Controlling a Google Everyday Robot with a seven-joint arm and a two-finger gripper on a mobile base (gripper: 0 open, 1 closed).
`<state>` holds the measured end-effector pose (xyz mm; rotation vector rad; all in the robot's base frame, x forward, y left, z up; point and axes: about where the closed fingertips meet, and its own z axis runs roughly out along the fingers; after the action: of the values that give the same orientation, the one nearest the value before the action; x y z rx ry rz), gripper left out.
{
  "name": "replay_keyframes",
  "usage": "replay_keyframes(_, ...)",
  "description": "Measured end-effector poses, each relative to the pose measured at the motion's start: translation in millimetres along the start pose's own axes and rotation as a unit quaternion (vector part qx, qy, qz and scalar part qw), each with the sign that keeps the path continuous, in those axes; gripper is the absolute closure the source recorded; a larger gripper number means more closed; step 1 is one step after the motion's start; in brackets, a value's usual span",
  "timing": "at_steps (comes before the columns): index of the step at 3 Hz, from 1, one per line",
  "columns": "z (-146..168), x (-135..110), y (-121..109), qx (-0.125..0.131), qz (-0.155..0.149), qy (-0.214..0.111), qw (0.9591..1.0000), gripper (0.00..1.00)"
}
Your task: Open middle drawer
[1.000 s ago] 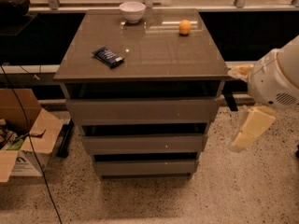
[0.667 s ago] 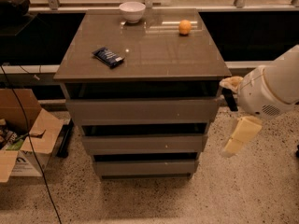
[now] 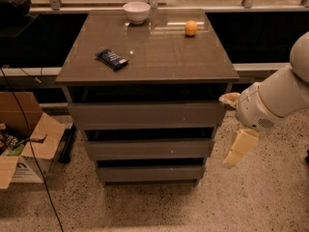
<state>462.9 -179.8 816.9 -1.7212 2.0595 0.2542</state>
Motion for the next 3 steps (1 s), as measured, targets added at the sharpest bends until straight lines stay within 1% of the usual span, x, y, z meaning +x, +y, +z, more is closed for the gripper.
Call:
replay_keyframes(1, 26.4, -1.2, 1.2, -0.006, 0.001, 0.012, 0.9999, 0.00)
replay_keyframes(2, 59.9, 5.4, 3.4, -0.006, 0.003, 0.004, 1.0000, 0.00)
replay_keyframes(3, 94.8, 19.3, 4.5, -0.001, 0.022, -0.024, 0.9995, 0.00)
